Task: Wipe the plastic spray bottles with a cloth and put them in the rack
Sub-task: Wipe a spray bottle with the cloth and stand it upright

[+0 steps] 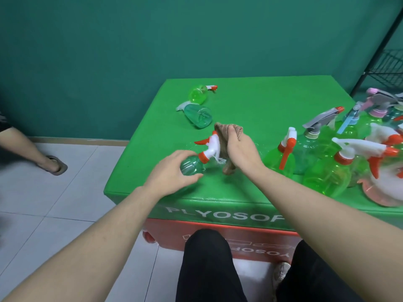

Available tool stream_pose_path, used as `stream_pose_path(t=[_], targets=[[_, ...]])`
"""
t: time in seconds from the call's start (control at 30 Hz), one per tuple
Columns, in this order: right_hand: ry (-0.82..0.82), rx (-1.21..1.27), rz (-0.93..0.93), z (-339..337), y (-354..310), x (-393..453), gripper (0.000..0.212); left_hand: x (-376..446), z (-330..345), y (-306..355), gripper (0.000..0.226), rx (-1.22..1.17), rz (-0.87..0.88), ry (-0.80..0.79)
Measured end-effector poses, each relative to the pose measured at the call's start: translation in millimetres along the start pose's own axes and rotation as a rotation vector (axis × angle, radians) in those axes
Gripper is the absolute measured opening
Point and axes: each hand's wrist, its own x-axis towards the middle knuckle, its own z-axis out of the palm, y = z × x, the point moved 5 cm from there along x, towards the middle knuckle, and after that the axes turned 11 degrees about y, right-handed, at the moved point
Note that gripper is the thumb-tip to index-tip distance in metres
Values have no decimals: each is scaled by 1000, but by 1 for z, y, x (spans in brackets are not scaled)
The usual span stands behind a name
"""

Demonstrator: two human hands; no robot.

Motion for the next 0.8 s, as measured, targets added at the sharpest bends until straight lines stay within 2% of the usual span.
stream_pose_path(t=[0.1,0.17,0.3,0.6,0.8], targets=[[-19,104,171,3,4,-3,49,1,-3,-4,63,-117,-191,20],[-43,153,250,7,8,-8,48,0,-2,0,60,-131,-258,-5],[-73,215,346,18,16,-17,53,2,1,13,59,-70,-273,50],[-66,412,484,22,25,-27,42,4,29,27,65,-319,-441,119],[-7,607,580,20,12,-20,31,-1,38,24,66,-416,-413,157]])
